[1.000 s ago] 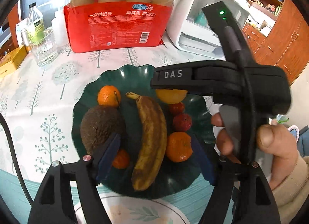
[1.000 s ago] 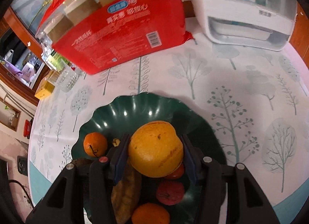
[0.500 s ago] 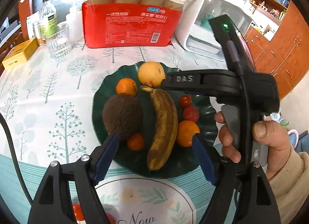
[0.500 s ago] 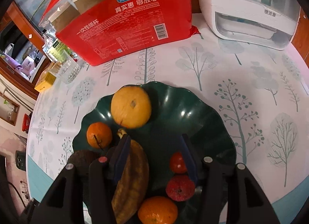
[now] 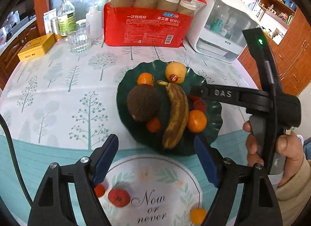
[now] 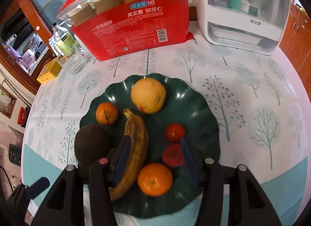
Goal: Organize fruits
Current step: 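Withdraw both open tools back toward the white plate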
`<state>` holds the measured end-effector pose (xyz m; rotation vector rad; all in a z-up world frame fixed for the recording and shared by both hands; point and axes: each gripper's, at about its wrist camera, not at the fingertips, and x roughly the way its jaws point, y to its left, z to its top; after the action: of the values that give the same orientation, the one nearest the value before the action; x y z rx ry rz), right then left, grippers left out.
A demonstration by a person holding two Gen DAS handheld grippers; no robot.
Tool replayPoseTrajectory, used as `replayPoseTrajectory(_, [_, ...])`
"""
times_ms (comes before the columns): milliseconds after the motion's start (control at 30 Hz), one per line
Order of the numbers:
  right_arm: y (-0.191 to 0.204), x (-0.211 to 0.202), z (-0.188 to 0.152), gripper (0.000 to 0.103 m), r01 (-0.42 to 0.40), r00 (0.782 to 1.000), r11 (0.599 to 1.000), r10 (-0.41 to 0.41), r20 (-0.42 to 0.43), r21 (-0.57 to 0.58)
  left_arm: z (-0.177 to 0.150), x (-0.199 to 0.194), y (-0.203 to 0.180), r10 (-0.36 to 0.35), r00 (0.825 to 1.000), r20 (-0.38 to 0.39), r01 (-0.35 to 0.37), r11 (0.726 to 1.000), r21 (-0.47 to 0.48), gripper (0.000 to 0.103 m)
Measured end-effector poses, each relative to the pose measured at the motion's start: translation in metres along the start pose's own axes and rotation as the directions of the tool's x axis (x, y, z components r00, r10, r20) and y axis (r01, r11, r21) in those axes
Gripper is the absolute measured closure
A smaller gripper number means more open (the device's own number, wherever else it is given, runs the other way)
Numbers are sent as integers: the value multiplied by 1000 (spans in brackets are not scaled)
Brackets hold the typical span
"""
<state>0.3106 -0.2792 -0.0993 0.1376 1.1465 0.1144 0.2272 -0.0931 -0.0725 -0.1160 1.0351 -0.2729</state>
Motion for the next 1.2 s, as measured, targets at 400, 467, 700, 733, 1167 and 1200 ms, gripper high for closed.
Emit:
replayPoseTrajectory(400, [14, -63, -57, 50, -25, 999, 999, 25, 20, -33, -26, -58, 11, 31, 999, 41, -30, 999, -26, 24])
replayPoseTrajectory(467, [16, -73, -66, 50, -40, 999, 999, 41, 25, -35, -31, -68, 15, 31, 998, 47, -29, 999, -42, 23])
replayPoseTrajectory(700, [26, -101, -93, 50, -58, 997, 997, 61, 48, -57, -46, -95, 31, 30, 997, 66, -23, 994, -104, 23])
replayPoseTrajectory(733, [28, -105, -97, 50, -60, 997, 996, 63, 50, -60, -48, -99, 34, 30, 997, 70, -22, 994, -110, 23])
replayPoseTrajectory(1167, [41, -124, -139, 50, -69, 995, 993, 75, 64, -92, -72, -133, 70, 66, 994, 92, -50, 986, -159, 21])
replayPoseTrajectory(1200, [43, -125, -143, 50, -61, 995, 993, 68, 68, -103, -76, -133, 73, 76, 993, 86, -62, 986, -154, 20])
